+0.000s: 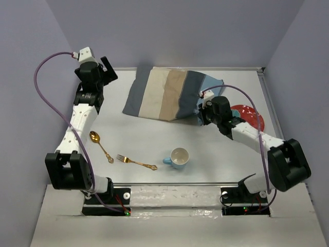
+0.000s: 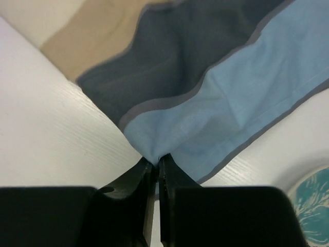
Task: Set the dinner table for one person
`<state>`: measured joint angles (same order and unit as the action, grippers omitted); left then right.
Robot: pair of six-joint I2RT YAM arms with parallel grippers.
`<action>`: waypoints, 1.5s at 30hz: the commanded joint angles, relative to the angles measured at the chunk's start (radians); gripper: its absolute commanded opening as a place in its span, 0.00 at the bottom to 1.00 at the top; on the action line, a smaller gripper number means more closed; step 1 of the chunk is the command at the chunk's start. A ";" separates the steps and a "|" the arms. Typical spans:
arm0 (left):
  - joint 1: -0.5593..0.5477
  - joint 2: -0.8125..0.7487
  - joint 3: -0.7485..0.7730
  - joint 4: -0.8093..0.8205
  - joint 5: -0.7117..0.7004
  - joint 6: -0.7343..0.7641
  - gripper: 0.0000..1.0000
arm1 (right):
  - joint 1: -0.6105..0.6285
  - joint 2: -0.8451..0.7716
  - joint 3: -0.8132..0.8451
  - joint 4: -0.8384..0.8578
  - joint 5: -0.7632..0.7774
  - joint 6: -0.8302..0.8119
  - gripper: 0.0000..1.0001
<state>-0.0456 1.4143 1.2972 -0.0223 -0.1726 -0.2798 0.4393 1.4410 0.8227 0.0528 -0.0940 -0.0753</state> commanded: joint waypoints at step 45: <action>-0.074 0.198 -0.402 0.091 -0.122 -0.233 0.00 | 0.004 -0.258 -0.131 -0.174 0.173 0.453 0.72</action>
<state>-0.1299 1.7752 0.9745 0.0757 -0.2611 -0.4919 0.4393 1.1416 0.6853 -0.1471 -0.0219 0.3370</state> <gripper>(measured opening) 0.015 0.657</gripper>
